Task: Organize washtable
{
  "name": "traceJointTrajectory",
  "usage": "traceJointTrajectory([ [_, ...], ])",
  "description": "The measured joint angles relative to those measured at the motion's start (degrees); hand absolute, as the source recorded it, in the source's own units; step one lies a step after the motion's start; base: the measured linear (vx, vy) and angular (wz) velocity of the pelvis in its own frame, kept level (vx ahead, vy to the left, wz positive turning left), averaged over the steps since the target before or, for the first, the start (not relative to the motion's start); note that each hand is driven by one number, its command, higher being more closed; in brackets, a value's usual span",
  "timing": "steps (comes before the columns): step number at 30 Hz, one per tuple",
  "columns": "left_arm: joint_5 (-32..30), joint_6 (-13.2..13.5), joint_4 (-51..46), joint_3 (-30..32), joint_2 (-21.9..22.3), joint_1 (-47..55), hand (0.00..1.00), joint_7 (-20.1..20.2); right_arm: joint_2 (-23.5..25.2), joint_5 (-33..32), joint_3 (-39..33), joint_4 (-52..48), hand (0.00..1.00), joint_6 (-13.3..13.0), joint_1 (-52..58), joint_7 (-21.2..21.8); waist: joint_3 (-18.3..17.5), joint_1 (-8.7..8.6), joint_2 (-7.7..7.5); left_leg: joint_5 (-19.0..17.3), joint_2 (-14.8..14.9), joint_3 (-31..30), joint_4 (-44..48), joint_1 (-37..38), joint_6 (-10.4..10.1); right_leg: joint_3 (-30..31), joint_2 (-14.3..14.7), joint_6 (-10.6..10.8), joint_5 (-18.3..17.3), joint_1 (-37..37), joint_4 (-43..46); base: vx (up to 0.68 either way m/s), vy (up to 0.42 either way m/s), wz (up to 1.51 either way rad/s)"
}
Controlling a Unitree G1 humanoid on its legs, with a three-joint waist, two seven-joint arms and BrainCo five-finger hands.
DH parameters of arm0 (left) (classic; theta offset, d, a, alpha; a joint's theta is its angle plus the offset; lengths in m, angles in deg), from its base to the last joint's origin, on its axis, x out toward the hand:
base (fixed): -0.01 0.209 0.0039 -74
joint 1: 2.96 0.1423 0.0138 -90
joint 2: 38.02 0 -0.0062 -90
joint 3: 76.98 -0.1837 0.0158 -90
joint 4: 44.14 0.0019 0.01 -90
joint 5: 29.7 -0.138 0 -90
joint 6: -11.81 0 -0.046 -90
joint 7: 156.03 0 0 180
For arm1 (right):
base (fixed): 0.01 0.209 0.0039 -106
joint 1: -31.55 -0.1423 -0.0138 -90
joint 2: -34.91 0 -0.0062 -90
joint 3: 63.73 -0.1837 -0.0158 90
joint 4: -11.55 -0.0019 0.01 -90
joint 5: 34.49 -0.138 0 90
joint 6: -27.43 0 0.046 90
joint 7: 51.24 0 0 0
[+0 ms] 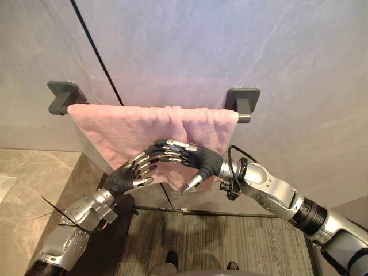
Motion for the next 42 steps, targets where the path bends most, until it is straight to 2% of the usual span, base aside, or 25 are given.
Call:
traceJointTrajectory([
  [6, -1.64, 0.58, 2.87, 4.96, 2.69, -3.44, 0.00, -3.15, 1.05, 1.48, -6.21, 1.63, 0.00, -0.03, 0.73, -0.48, 0.46, 0.14, -0.61, 0.02, 0.31, 1.31, 0.01, -1.28, 0.01, 1.34, 0.42, -0.32, 0.28, -1.90, 0.07, 0.01, -0.013, -0.10],
  [8, -1.67, 0.85, 3.15, 6.78, 3.75, -4.28, 0.00, -4.22, 1.27, 1.49, -7.29, 1.63, 0.00, -0.03, 0.73, -0.73, 1.05, 0.16, -1.46, 0.01, 0.77, 1.75, 0.01, -1.69, -0.01, 1.68, 0.91, -0.74, 0.68, -2.66, 0.02, -0.01, -0.029, -0.12],
  [12, -2.37, 1.35, 4.47, 7.97, 4.39, -5.74, 0.00, -4.41, 2.13, 1.50, -8.15, 1.64, 0.00, -0.01, 0.78, -0.73, 1.68, 0.19, -2.27, 0.01, 1.06, 2.28, 0.01, -1.76, -0.02, 2.36, 1.31, -1.01, 1.00, -3.12, -0.01, -0.02, -0.024, -0.10],
  [13, -3.05, 1.76, 4.68, 8.11, 4.69, -6.15, 0.00, -4.42, 2.20, 1.50, -8.83, 1.64, 0.00, 0.02, 0.77, -0.63, 1.78, 0.73, -2.38, 0.01, 1.12, 2.76, 0.01, -1.92, -0.03, 2.98, 1.42, -1.04, 1.29, -3.55, -0.06, -0.04, -0.012, -0.21],
  [18, -4.03, 2.58, 6.79, 10.81, 6.78, -6.32, 0.00, -4.73, 2.62, 1.52, -10.40, 2.23, 0.00, 0.04, 1.91, -0.45, 1.91, 1.01, -2.40, 0.02, 1.09, 3.34, 0.00, -2.09, -0.03, 3.33, 1.50, -0.98, 1.90, -3.75, -0.70, -0.01, -0.002, -0.06],
  [25, -5.31, 3.00, 8.74, 17.58, 13.05, -5.96, 0.00, -7.01, 6.06, 2.17, -16.18, 5.17, 0.00, 0.98, 10.34, -0.03, 1.96, 1.54, -2.34, 0.04, 1.09, 4.06, 0.00, -1.79, -0.06, 3.89, 1.59, -1.03, 2.23, -3.60, -1.10, -0.01, -0.007, -0.04],
  [33, -6.17, 3.02, 13.02, 19.40, 17.78, -1.68, 0.00, -7.54, 8.54, 4.61, -20.16, 17.41, 0.00, 4.58, 24.14, 1.08, 1.92, 1.37, -2.12, 0.04, 1.01, 3.29, 0.03, -1.57, -0.07, 3.53, 1.54, -1.03, 3.06, -2.00, -3.32, 0.01, -0.007, 0.04],
  [37, -6.73, 2.72, 17.89, 18.84, 21.58, 2.17, 0.00, -7.90, 13.18, 9.69, -26.06, 29.87, 0.00, 5.10, 28.36, 0.68, 1.92, 0.72, -1.91, 0.03, 1.00, 3.09, 0.12, -1.13, -0.08, 2.98, 1.55, -1.03, 3.06, -1.35, -3.58, 0.00, -0.009, 0.02],
  [42, -8.55, 1.69, 25.85, 16.24, 26.00, 4.58, 0.00, -7.88, 17.86, 16.76, -35.84, 43.50, 0.00, 4.85, 29.90, -3.39, 1.91, -0.71, -0.91, -0.03, 1.01, 2.54, 1.06, -0.69, -0.12, 2.52, 1.44, -0.99, 3.03, -0.26, -3.60, -0.04, -0.013, 0.04],
])
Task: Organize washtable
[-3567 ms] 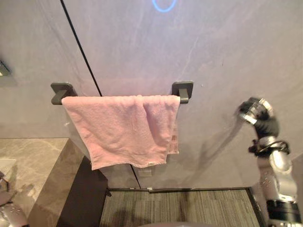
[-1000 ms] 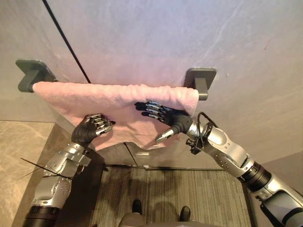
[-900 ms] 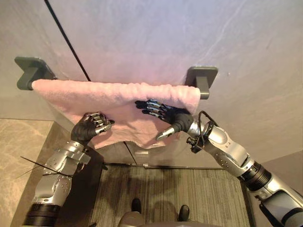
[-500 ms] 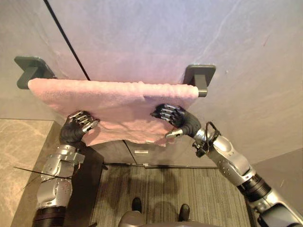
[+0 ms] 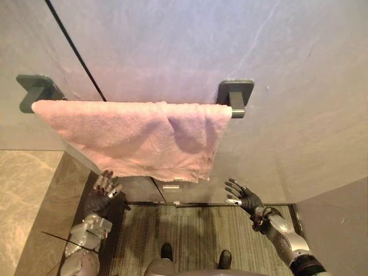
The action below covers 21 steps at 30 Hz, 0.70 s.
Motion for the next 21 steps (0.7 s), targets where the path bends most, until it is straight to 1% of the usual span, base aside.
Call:
traceJointTrajectory([
  [1, -0.07, -0.07, 1.47, -0.30, 0.88, -0.02, 0.00, -0.03, 0.65, 0.49, -1.77, 1.82, 0.00, -0.01, 0.01, -0.72, -0.02, -0.12, 0.21, 0.00, 0.00, -0.12, 0.12, -0.01, 0.00, -0.10, -0.02, 0.00, 0.00, 0.09, 0.00, -0.06, -0.017, 0.09],
  [3, -1.44, -0.94, 7.35, -0.38, 4.31, 0.56, 0.00, -0.27, 2.98, 1.19, -8.79, 7.00, 0.00, -0.41, 0.60, -3.92, -0.30, -1.14, 1.34, 0.01, 0.01, -1.02, 0.39, 0.04, 0.01, -0.98, -0.09, 0.04, -0.04, 0.63, -0.02, -0.06, -0.017, 0.14],
  [4, -1.88, -1.10, 8.60, -0.37, 5.07, 0.65, 0.00, -0.43, 3.48, 1.47, -10.50, 7.93, 0.00, -0.69, 0.98, -4.77, -0.42, -1.16, 1.56, 0.01, 0.03, -1.00, 0.40, 0.16, 0.00, -0.97, -0.08, 0.05, -0.04, 0.64, -0.08, -0.06, -0.016, 0.08],
  [5, -2.60, -1.15, 10.68, -0.30, 6.58, 0.91, 0.00, -0.90, 4.27, 1.80, -14.09, 9.61, 0.00, -1.28, 1.85, -6.49, -0.76, -1.16, 2.03, 0.01, 0.05, -1.04, 0.38, 0.21, 0.00, -1.04, -0.03, 0.05, -0.05, 0.74, -0.37, -0.05, -0.020, -0.01],
  [6, -3.27, -1.09, 13.25, -0.19, 7.97, 1.27, 0.00, -1.81, 4.81, 1.81, -17.52, 11.84, 0.00, -2.02, 2.60, -8.23, -1.09, -1.14, 2.47, 0.01, 0.06, -1.06, 0.36, 0.21, 0.00, -1.06, -0.01, 0.06, -0.05, 0.78, -0.46, -0.04, -0.021, 0.01],
  [7, -3.69, -1.05, 14.88, -0.01, 8.61, 1.21, 0.00, -2.30, 5.04, 1.80, -19.33, 13.26, 0.00, -2.45, 2.81, -9.09, -1.24, -1.13, 2.70, 0.01, 0.05, -1.12, 0.35, 0.22, 0.00, -1.11, -0.01, 0.06, -0.05, 0.83, -0.47, 0.00, 0.000, 0.00],
  [9, -4.35, -1.00, 22.24, 1.78, 10.52, 0.89, 0.00, -4.37, 6.16, 1.66, -25.49, 18.93, 0.00, -3.37, 3.45, -12.12, -1.51, -1.48, 3.15, 0.02, 0.05, -1.23, 0.17, 0.89, 0.00, -1.27, 0.01, 0.19, -0.14, 1.61, -0.60, 0.00, 0.000, 0.00],
  [10, -4.87, -0.89, 24.21, 2.60, 11.04, 0.81, 0.00, -5.46, 6.41, 1.61, -26.65, 20.58, 0.00, -3.50, 3.79, -12.93, -1.55, -1.72, 3.07, 0.01, 0.05, -1.29, 0.11, 1.15, -0.01, -1.36, 0.02, 0.23, -0.17, 1.88, -0.67, 0.00, -0.012, 0.05],
  [11, -6.32, -0.73, 28.47, 4.18, 11.92, 0.35, 0.00, -7.61, 7.09, 1.54, -28.94, 23.64, 0.00, -3.89, 4.21, -14.43, -1.77, -2.26, 2.99, 0.01, 0.03, -1.45, -0.09, 1.60, -0.01, -1.56, 0.02, 0.27, -0.20, 2.41, -0.77, 0.01, -0.009, 0.06],
  [12, -6.90, -0.71, 30.48, 4.86, 12.24, 0.26, 0.00, -8.62, 7.52, 1.54, -29.99, 24.90, 0.00, -3.93, 4.20, -15.01, -1.89, -2.55, 3.05, 0.01, 0.01, -1.54, -0.28, 1.88, -0.01, -1.72, 0.01, 0.28, -0.21, 2.77, -0.93, 0.00, -0.009, 0.05],
  [13, -8.07, -0.66, 34.01, 5.49, 12.63, 0.25, 0.00, -10.59, 8.48, 1.55, -31.71, 26.91, 0.00, -4.02, 4.80, -16.10, -2.32, -2.78, 2.38, 0.01, -0.05, -1.52, -0.79, 1.97, -0.02, -1.77, 0.02, 0.29, -0.20, 2.81, -1.31, 0.00, 0.000, 0.00],
  [14, -10.05, -0.61, 36.46, 5.78, 13.07, -0.11, 0.00, -12.55, 9.48, 1.77, -33.09, 28.70, 0.00, -4.01, 5.87, -17.03, -2.68, -3.05, 2.56, 0.01, -0.07, -1.48, -0.84, 2.03, -0.02, -1.77, 0.02, 0.29, -0.20, 2.87, -1.40, 0.00, 0.000, 0.00],
  [15, -11.10, -0.60, 37.61, 6.28, 13.37, -0.12, 0.00, -13.26, 10.03, 2.09, -33.95, 29.41, 0.00, -3.96, 6.31, -17.20, -2.68, -3.22, 2.41, 0.02, -0.07, -1.48, -0.87, 2.03, -0.02, -1.77, 0.01, 0.29, -0.20, 2.87, -1.40, 0.00, 0.000, 0.00],
  [16, -13.54, -0.60, 39.55, 8.03, 14.07, -0.49, 0.00, -15.09, 11.38, 4.06, -34.97, 30.72, 0.00, -3.36, 7.02, -18.27, -2.64, -3.62, 2.03, 0.02, -0.06, -1.50, -0.89, 2.03, -0.02, -1.80, 0.03, 0.29, -0.20, 2.88, -1.40, 0.00, 0.000, 0.00],
  [18, -16.18, -0.69, 40.14, 8.72, 13.85, -0.55, 0.00, -16.37, 12.40, 6.26, -35.57, 30.70, 0.00, -2.92, 8.03, -18.71, -2.59, -4.00, 1.86, 0.02, -0.05, -1.22, -0.89, 2.13, -0.02, -1.54, 0.04, 0.29, -0.19, 2.84, -1.39, -0.01, -0.003, -0.06],
  [19, -19.24, -0.85, 40.65, 8.71, 13.79, -0.80, 0.00, -16.78, 12.85, 8.17, -35.43, 30.68, 0.00, -2.66, 8.54, -18.80, -2.23, -4.10, 1.32, 0.00, -0.07, -0.68, -0.90, 2.21, -0.04, -1.00, 0.03, 0.41, -0.09, 2.63, -1.39, -0.02, -0.009, -0.14],
  [21, -22.51, -0.98, 41.45, 8.50, 13.42, -1.54, 0.00, -16.81, 13.32, 9.67, -34.76, 30.68, 0.00, -2.61, 8.78, -18.83, -2.18, -4.10, 1.30, -0.02, -0.05, -0.34, -0.90, 2.19, -0.07, -0.66, 0.04, 0.45, -0.04, 2.39, -1.38, -0.02, -0.006, -0.11],
])
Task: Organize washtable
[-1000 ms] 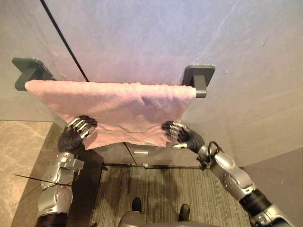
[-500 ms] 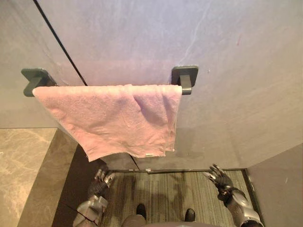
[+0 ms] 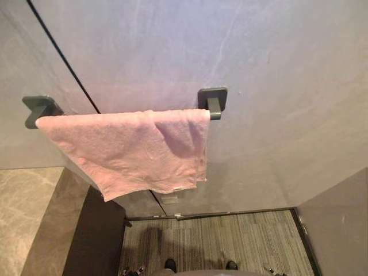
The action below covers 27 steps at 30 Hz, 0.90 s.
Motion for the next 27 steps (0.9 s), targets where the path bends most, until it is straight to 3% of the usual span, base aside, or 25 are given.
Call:
traceJointTrajectory([
  [5, -7.46, -0.07, -0.37, -5.50, -2.57, -1.01, 0.00, 0.01, -0.17, 8.23, 9.57, -0.68, 0.00, 0.01, -2.84, -0.29, 0.36, 0.09, -0.81, -0.12, 0.16, 3.81, 0.20, -1.25, -0.11, 4.19, 0.32, 0.23, 0.58, -4.09, 1.50, -0.05, -0.002, -0.39],
  [8, -12.43, -0.07, -0.71, -10.57, -4.79, -4.41, 0.00, 0.02, -0.05, 13.51, 13.74, -0.98, 0.00, 0.00, -6.41, -0.32, 3.00, -0.09, -1.04, -0.44, -0.18, 3.06, 2.08, -2.53, 0.27, 5.06, -0.57, 0.66, -3.14, -7.83, 10.06, -0.05, 0.009, 0.09],
  [11, -15.53, -0.07, -2.42, -11.24, -5.77, -5.27, 0.00, 0.02, 0.09, 15.90, 17.73, -1.70, 0.00, -0.04, -6.83, -0.41, 4.07, -0.09, -2.30, -0.46, -0.66, -1.64, 3.57, -4.39, 0.32, 4.37, -1.61, 1.91, -6.69, -8.13, 15.30, -0.03, -0.003, 0.76],
  [15, -14.74, -0.12, -2.64, -12.80, -5.90, -5.26, 0.00, 0.05, -0.21, 17.65, 19.87, -1.91, 0.00, -0.22, -7.68, -0.54, 4.43, 0.41, -1.57, -0.23, -0.62, -7.42, 6.21, -6.38, -0.01, 3.89, -1.07, 2.16, -8.24, -3.62, 13.06, 0.03, -0.012, 0.90],
  [18, -11.05, -0.18, -2.44, -13.51, -5.69, -5.64, 0.00, 0.48, -1.31, 22.17, 22.16, -1.81, 0.00, -0.95, -11.10, -0.50, 5.84, 0.44, 0.76, -0.33, 0.71, -12.80, 10.21, -10.71, -0.99, 0.59, 1.35, 0.11, -7.05, -0.92, 8.82, -0.06, -0.065, 0.80],
  [22, -7.02, -0.32, -0.04, -14.52, -4.92, -5.42, 0.00, 0.56, -3.66, 26.86, 23.24, -0.02, 0.00, -1.07, -11.02, -0.44, 7.33, 1.76, 3.05, 0.25, 1.73, -16.03, 11.13, -10.82, -2.17, -3.89, 2.68, -2.22, -9.40, 1.41, 11.22, -0.08, -0.083, 0.60],
  [25, -2.17, -0.60, 0.37, -12.48, -3.74, -3.86, 0.00, 0.81, -4.06, 25.22, 19.92, -0.03, 0.00, -0.97, -10.66, -0.52, 7.42, 1.25, 3.22, -1.01, 2.98, -13.56, 8.58, -9.68, -1.57, -6.42, 2.46, -2.38, -11.65, 1.03, 14.40, -0.07, -0.092, 0.45],
  [27, -0.83, -0.72, 0.62, -9.21, -3.90, -3.31, 0.00, 1.70, -3.43, 20.40, 15.99, -0.09, 0.00, -1.09, -9.37, -0.59, 7.32, 0.51, 1.11, -2.91, 3.33, -6.65, 5.18, -8.90, 0.93, -8.80, 0.06, -3.72, -13.14, -0.81, 15.99, -0.01, -0.067, 0.70],
])
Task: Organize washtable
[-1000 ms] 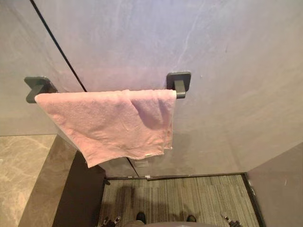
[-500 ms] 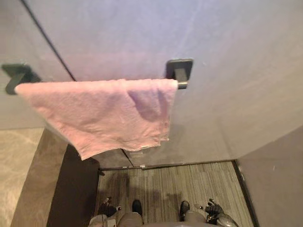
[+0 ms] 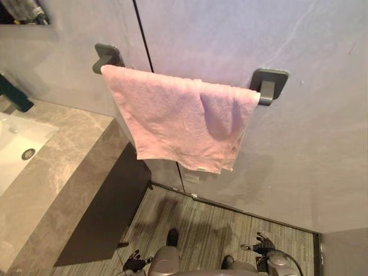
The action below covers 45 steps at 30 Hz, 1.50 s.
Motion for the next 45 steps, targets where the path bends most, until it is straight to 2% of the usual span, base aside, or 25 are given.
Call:
traceJointTrajectory([
  [1, 0.27, -0.05, -0.01, 0.69, 0.07, 0.13, 0.00, -0.01, -0.02, -0.62, -1.23, 0.02, 0.00, 0.06, 0.15, -0.02, 0.04, -0.36, 0.10, -0.28, 0.45, 1.59, 2.59, -1.87, 1.59, -1.19, 0.09, -0.05, -0.82, -0.78, 1.95, 0.02, -0.082, 0.84],
  [2, 0.64, -0.01, -0.35, 1.64, 1.47, 1.02, 0.00, -0.01, -0.92, -0.70, -2.73, 0.03, 0.00, 0.30, 0.94, -0.05, -0.22, -0.45, 1.74, 8.03, 1.03, 2.10, 5.19, -4.51, 9.89, -2.90, 0.00, 0.33, -3.32, -1.95, 6.34, -0.02, -0.093, 1.11],
  [3, 0.65, 0.03, -0.74, 2.16, 1.08, 1.11, 0.00, 0.00, -0.38, -0.04, -3.14, 0.24, 0.00, 0.76, 2.30, 0.07, -0.20, -0.62, 0.22, 14.61, -0.58, 1.49, 0.74, -3.60, 5.86, -2.61, -0.27, -0.97, -5.34, -2.38, 7.30, -0.04, -0.123, 1.35],
  [4, 0.26, 0.09, -0.79, 2.57, 0.66, 1.06, 0.00, 0.05, -0.05, 0.48, -3.17, 0.10, 0.00, 0.75, 3.13, 0.19, -0.18, -1.16, -0.95, 15.87, -1.07, 2.06, -1.75, -3.34, 6.24, -2.93, -0.50, -2.09, -5.10, -2.12, 6.42, -0.03, -0.029, 1.68],
  [5, 0.07, -0.08, -1.26, 3.85, 0.22, 0.42, 0.00, 0.06, 1.12, 1.56, -3.57, 0.00, 0.00, 0.68, 4.11, 0.18, 0.09, -1.79, -1.59, 7.02, -0.67, 9.75, 7.66, -5.18, 6.05, -8.03, -1.97, -1.71, -4.58, -0.62, 6.66, 0.08, -0.050, 1.84],
  [6, 0.01, -0.63, -1.19, 4.16, -0.33, 0.92, 0.00, 0.02, 1.87, 1.95, -4.31, -0.32, 0.00, 0.61, 4.58, 0.19, 0.42, -2.09, -1.94, 1.15, 0.76, 18.38, 18.68, -6.54, 8.10, -11.96, -3.01, -1.70, -4.60, 0.69, 9.08, 0.10, -0.034, 1.78],
  [7, 0.04, -0.52, -1.38, 4.08, -0.18, 1.08, 0.00, -0.05, 1.89, 1.81, -4.57, -0.71, 0.00, 0.58, 5.16, 0.21, 0.46, -2.13, -1.99, 1.87, 0.83, 21.38, 19.82, -6.72, 9.19, -12.58, -2.95, -1.78, -4.63, 0.58, 11.46, 0.07, -0.055, 1.94],
  [8, 0.12, -0.41, -1.94, 3.51, 0.05, 1.47, 0.00, -0.03, 1.62, 1.77, -4.42, -0.69, 0.00, 0.34, 5.47, 0.28, 0.63, -2.43, -0.78, 5.24, -0.30, 21.73, 17.48, -6.85, 11.30, -9.30, -2.76, -2.70, -6.00, -1.99, 16.56, -0.05, -0.052, 2.39],
  [9, 0.23, 0.14, -2.76, 3.26, -0.26, 0.99, 0.00, 0.04, 2.00, 1.66, -4.18, -0.36, 0.00, 0.14, 6.19, 0.47, -0.96, -4.54, -3.15, 7.16, -2.65, 19.46, 12.00, -5.97, 8.29, -5.59, -1.13, -4.51, -3.09, -1.99, 7.06, -0.02, -0.068, 2.51],
  [10, 0.55, 0.37, -2.96, 3.77, -1.60, 0.39, 0.00, 0.11, 2.61, 1.12, -4.28, -0.28, 0.00, -0.07, 6.40, 0.64, -0.98, -4.60, -3.87, 1.45, -1.87, 22.80, 17.57, -5.78, 8.54, -6.97, -2.50, -2.00, -3.07, -0.89, 5.75, -0.02, -0.074, 2.32],
  [11, 1.06, 0.27, -2.20, 3.68, -1.71, 0.76, 0.00, -0.13, 2.91, -0.62, -4.45, -0.14, 0.00, -0.16, 6.68, 0.44, -1.14, -4.01, -2.90, -5.25, 2.65, 27.73, 25.76, -3.77, 5.17, -11.13, -3.11, -2.54, -2.72, 0.16, 7.02, -0.01, 0.011, 1.59],
  [12, 1.33, 0.48, -2.24, 3.89, -1.13, 0.98, 0.00, -0.10, 3.26, -1.80, -5.01, -0.45, 0.00, -0.43, 6.83, 0.49, -1.86, -3.65, -3.74, -7.52, 5.09, 31.45, 27.33, -0.20, 3.09, -13.37, -4.69, -2.42, -2.70, 1.10, 7.16, -0.04, 0.062, 1.35],
  [14, 1.61, 0.41, -2.15, 3.63, -0.49, 1.15, 0.00, -0.05, 3.26, -3.06, -5.71, -0.68, 0.00, -0.86, 7.20, 0.57, -2.64, -3.98, -2.31, -7.04, 7.73, 33.41, 23.96, 3.11, 2.43, -16.87, -5.88, -1.27, -2.22, 1.74, 7.01, -0.01, 0.175, 1.22],
  [15, 1.72, 0.47, -2.25, 3.61, 0.90, 0.76, 0.00, -0.10, 2.40, -3.57, -6.72, -0.60, 0.00, -0.89, 7.36, 0.88, -3.25, -4.15, -0.36, -6.99, 6.47, 32.78, 19.14, 3.79, -0.25, -19.04, -6.70, 0.23, -1.61, 1.88, 6.98, -0.06, 0.317, 1.51],
  [16, 1.80, 0.73, -2.54, 3.02, 1.29, 0.53, 0.00, -0.09, 2.17, -3.61, -7.79, -0.30, 0.00, -0.66, 7.10, 1.20, -3.71, -4.04, -0.56, -4.96, 2.29, 31.77, 12.81, 4.96, 0.70, -20.35, -7.63, 1.57, -0.26, 2.62, 5.10, -0.08, 0.285, 1.23],
  [20, 1.72, 0.68, -2.23, 0.37, -0.08, 0.79, 0.00, -0.06, 3.41, -3.58, -8.28, -0.33, 0.00, -0.63, 7.39, 1.20, -4.92, -5.12, -1.32, 5.13, -5.52, 25.98, -5.92, 7.49, 2.93, -23.76, -8.01, 2.16, 3.99, 3.12, 0.45, -0.11, 0.151, 0.76],
  [25, -1.13, 0.69, -0.42, 0.65, -1.46, 0.84, 0.00, -0.13, 3.44, -3.42, -7.67, -0.22, 0.00, -0.19, 7.13, 1.29, -4.46, -4.35, -2.02, 5.34, -6.58, 23.33, -5.96, 6.41, 3.29, -23.05, -8.48, 1.50, 5.73, 3.42, 0.04, -0.12, 0.018, 0.32],
  [28, -4.94, 0.42, 1.44, 2.84, -1.59, 1.31, 0.00, -0.44, 3.29, -2.47, -7.44, -0.04, 0.00, 0.22, 6.88, 1.41, -4.21, -3.57, -2.33, 5.15, -6.84, 22.42, -5.97, 4.29, 3.83, -17.14, -7.87, 1.74, 6.13, 1.31, 0.21, -0.14, 0.034, 0.13],
  [30, -6.90, 0.39, 1.66, 5.60, -1.63, 3.27, 0.00, -1.29, 3.38, -2.62, -7.52, -0.04, 0.00, 0.90, 6.97, 1.61, -3.68, -3.59, -2.32, 5.12, -6.81, 21.00, -5.96, 3.69, 3.86, 0.50, -5.14, 1.21, 5.76, -0.15, 0.74, -0.06, 0.035, 0.36],
  [32, -7.43, 0.35, 1.55, 9.14, -1.64, 4.73, 0.00, -1.34, 3.99, -3.45, -7.54, 0.02, 0.00, 1.05, 6.90, 1.70, -3.17, -3.50, -3.25, 5.13, -7.15, 19.92, -5.95, 3.91, 3.85, 8.74, -4.02, -0.02, 3.74, 0.22, 0.55, -0.02, -0.005, 0.45],
  [33, -8.07, 0.29, 1.49, 10.83, -1.67, 5.39, 0.00, -1.46, 4.90, -3.73, -7.58, 0.09, 0.00, 1.03, 6.80, 1.72, -3.21, -3.40, -4.74, 5.15, -7.79, 19.47, -5.95, 3.76, 3.81, 10.09, -4.03, 0.83, 0.92, 0.32, -0.14, -0.02, -0.056, 0.50],
  [35, -9.15, -0.15, 1.55, 12.25, -1.31, 5.50, 0.00, -1.71, 5.09, -3.71, -7.62, 0.52, 0.00, 0.99, 6.37, 1.76, -2.96, -3.47, -5.07, 5.41, -8.35, 17.83, -5.96, 3.13, 3.42, 11.93, -2.65, 3.71, -1.34, 0.86, -0.77, -0.07, -0.096, 0.61],
  [39, -10.24, -0.17, 1.55, 11.22, 0.24, 5.37, 0.00, -1.88, 4.54, -2.93, -6.22, 0.64, 0.00, 0.59, 6.59, 1.71, -3.25, -3.09, -5.18, 5.81, -8.18, 15.71, -5.46, 1.73, 4.05, 14.52, -0.99, 2.32, -1.50, 1.10, -2.75, -0.05, -0.030, 0.44],
  [41, -10.45, -0.68, 2.06, 9.21, 0.69, 5.82, 0.00, -2.04, 3.88, -1.53, -5.77, 0.53, 0.00, 0.50, 6.94, 1.71, -3.91, -3.29, -3.83, 6.84, -7.41, 15.50, -5.93, 1.80, 3.98, 15.00, 0.59, 1.69, -1.10, 2.44, -4.76, 0.00, -0.003, 0.02],
  [45, -10.90, -0.53, 1.85, 7.20, -0.49, 5.13, 0.00, -1.54, 4.10, -0.30, -5.39, 0.59, 0.00, 0.54, 6.96, 1.45, -4.20, -3.27, -4.44, 6.82, -8.52, 15.33, -5.95, 1.52, 4.00, 16.80, 0.37, 1.68, -1.09, 3.16, -6.08, 0.04, 0.062, 0.13],
])
